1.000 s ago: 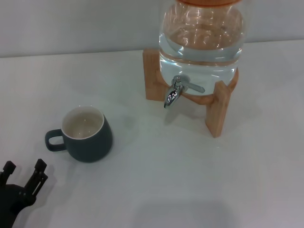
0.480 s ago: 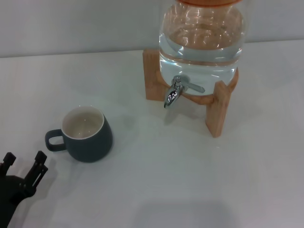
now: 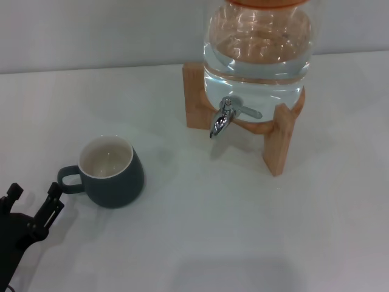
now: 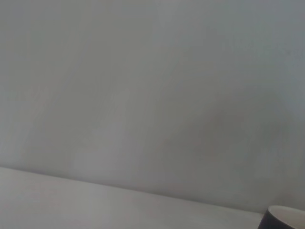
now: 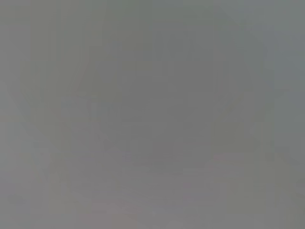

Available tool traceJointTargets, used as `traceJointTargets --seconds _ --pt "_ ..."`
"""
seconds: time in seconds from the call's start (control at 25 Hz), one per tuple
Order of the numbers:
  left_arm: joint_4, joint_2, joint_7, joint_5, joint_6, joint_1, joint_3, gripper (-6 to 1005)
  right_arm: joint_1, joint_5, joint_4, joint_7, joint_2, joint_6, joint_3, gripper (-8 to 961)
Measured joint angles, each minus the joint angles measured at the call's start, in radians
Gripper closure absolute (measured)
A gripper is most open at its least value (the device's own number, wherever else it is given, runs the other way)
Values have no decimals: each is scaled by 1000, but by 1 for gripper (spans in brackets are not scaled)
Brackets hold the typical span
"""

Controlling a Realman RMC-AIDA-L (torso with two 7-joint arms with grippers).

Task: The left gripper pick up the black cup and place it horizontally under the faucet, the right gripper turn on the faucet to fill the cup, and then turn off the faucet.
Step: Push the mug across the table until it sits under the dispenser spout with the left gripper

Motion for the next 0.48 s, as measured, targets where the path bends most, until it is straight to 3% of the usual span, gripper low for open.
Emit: traceJointTargets --seconds 0.48 --pt "2 -1 0 -12 83 -17 -2 121 8 0 -1 0 5 -1 0 112"
